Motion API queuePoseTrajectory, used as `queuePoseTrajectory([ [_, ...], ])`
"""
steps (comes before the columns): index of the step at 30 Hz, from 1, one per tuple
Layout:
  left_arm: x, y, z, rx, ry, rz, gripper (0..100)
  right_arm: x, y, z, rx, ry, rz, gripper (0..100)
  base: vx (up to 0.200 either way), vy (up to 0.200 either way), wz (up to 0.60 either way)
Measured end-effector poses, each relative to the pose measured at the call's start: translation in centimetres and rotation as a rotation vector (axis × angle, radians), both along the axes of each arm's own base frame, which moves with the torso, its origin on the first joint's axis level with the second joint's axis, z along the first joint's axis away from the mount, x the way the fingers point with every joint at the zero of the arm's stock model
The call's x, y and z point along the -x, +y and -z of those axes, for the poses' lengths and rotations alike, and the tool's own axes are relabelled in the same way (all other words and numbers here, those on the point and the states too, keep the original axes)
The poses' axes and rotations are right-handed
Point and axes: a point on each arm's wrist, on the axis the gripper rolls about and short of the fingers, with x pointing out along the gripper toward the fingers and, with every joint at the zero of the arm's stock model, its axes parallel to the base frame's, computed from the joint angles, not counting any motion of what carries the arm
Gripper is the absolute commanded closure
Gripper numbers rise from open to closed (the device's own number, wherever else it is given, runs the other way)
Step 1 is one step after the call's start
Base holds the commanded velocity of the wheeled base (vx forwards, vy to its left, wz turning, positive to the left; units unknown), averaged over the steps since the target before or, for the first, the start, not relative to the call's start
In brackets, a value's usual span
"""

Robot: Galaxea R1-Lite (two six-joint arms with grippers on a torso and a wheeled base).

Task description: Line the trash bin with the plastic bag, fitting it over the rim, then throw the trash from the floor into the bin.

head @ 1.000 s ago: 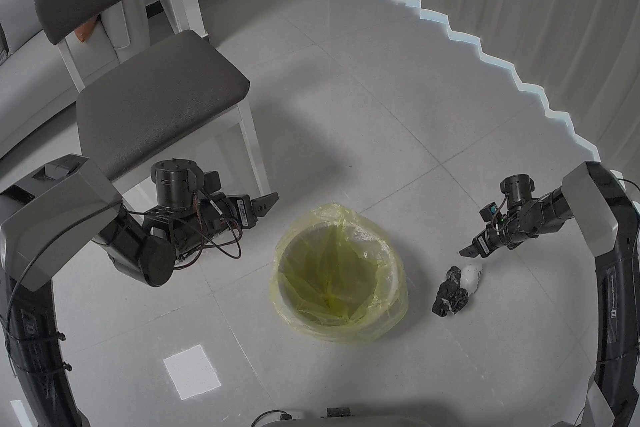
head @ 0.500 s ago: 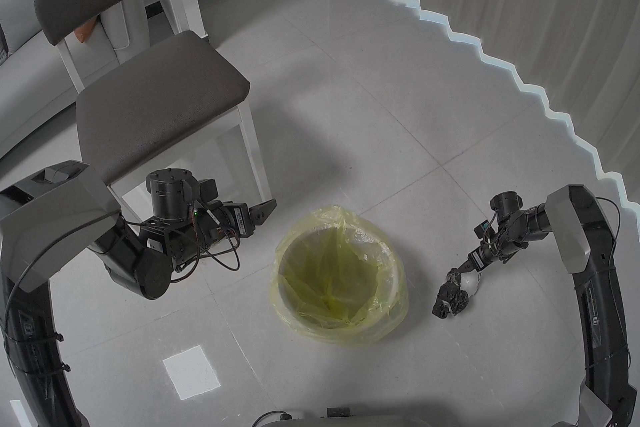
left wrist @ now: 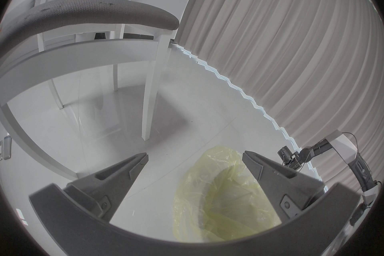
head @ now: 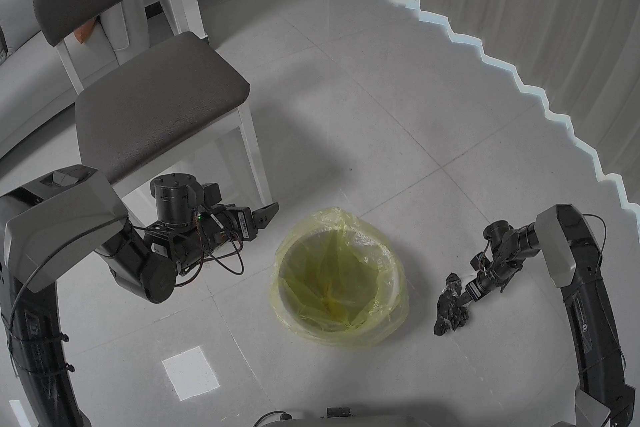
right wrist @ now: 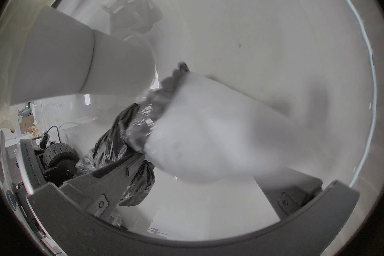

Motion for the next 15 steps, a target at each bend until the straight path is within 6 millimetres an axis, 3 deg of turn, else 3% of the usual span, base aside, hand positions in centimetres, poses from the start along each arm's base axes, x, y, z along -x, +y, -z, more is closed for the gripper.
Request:
queuePoseTrajectory([
  [8, 0.0, 0.0, 0.2, -0.001, 0.005, -0.002, 0, 0.5, 0.2, 1.8, -0.046, 0.028, -0.002, 0, 0.0, 0.0, 0.0],
  [15, -0.1, 0.1, 0.3, -0.002, 0.006, -0.005, 0, -0.3, 0.3, 0.1, -0.096, -0.038, -0.02, 0, 0.0, 0.0, 0.0],
])
